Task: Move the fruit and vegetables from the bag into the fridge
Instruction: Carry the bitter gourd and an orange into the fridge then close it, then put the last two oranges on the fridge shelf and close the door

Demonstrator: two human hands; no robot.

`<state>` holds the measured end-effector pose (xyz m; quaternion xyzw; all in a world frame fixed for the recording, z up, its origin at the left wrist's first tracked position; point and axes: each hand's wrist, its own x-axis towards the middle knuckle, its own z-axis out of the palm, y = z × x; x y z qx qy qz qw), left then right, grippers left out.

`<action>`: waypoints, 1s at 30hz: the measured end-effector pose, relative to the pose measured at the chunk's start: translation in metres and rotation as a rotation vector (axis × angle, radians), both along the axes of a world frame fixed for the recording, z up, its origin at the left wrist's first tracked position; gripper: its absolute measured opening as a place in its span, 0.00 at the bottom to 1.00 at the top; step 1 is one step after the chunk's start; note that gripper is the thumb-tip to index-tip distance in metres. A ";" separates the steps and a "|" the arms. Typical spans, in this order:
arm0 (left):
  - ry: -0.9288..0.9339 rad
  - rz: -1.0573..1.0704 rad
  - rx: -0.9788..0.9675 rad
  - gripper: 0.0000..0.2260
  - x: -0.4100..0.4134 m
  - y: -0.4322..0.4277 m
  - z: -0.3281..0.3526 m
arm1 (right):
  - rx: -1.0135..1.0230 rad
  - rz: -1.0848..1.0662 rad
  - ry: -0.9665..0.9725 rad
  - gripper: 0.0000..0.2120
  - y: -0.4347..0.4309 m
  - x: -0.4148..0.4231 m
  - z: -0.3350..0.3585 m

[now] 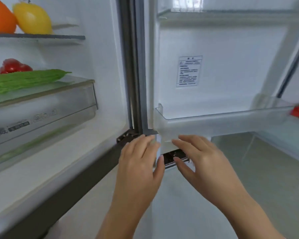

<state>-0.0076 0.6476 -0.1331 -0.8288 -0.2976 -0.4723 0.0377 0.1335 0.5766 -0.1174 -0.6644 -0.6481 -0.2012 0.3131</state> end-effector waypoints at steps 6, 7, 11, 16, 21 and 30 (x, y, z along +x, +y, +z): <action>0.075 -0.245 -0.076 0.14 0.080 -0.110 -0.014 | -0.038 -0.244 0.049 0.17 -0.139 0.065 -0.011; 0.090 -0.300 -0.074 0.14 0.094 -0.130 -0.016 | -0.040 -0.293 0.062 0.17 -0.163 0.074 -0.014; 0.164 -0.518 -0.069 0.14 0.150 -0.202 -0.017 | -0.051 -0.511 0.086 0.18 -0.261 0.105 -0.023; 0.205 -0.864 -0.032 0.15 0.224 -0.297 -0.023 | 0.008 -0.914 0.127 0.18 -0.392 0.128 -0.032; 0.212 -1.263 -0.029 0.15 0.280 -0.413 -0.037 | 0.007 -1.310 0.160 0.16 -0.513 0.118 -0.044; 0.203 -1.715 -0.023 0.15 0.369 -0.574 -0.053 | -0.003 -1.786 0.198 0.15 -0.646 0.134 -0.048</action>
